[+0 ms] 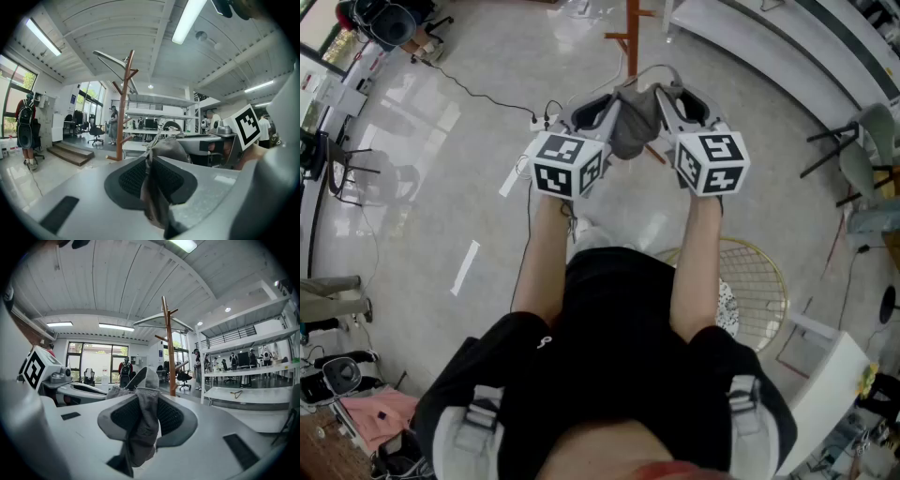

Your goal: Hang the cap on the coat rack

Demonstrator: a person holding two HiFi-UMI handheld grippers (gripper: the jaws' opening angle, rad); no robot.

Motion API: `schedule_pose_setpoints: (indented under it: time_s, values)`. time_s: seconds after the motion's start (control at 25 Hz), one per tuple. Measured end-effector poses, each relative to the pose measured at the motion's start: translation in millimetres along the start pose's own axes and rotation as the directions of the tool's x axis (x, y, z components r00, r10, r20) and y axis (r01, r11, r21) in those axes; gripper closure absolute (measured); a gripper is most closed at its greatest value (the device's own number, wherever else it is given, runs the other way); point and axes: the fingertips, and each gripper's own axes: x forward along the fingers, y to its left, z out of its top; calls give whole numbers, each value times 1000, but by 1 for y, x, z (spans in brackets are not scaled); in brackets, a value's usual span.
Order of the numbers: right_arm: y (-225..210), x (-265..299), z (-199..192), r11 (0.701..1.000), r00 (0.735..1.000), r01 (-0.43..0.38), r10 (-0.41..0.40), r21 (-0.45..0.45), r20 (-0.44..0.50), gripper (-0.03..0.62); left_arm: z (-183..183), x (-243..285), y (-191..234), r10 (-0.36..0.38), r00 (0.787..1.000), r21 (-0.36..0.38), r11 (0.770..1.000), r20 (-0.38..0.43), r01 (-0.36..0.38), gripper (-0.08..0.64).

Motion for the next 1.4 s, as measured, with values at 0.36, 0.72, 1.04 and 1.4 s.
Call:
schedule_pose_setpoints:
  time_s: [0.36, 0.72, 1.04, 1.4]
  values:
    - [-7, 4, 13, 1000, 1000, 1, -1, -6, 31, 499, 14, 5, -1, 7, 1000, 31, 1000, 23, -8, 515]
    - [6, 29, 19, 998, 997, -61, 59, 31, 55, 495, 25, -7, 21, 38, 999, 56, 998, 35, -40, 515]
    - [-37, 57, 25, 1000, 1000, -23, 23, -13, 7, 495, 31, 46, 29, -2, 997, 20, 1000, 72, 1, 515]
    - [-75, 135, 42, 993, 996, -67, 61, -93, -66, 494, 58, 112, 87, 2, 994, -14, 1000, 111, -1, 515]
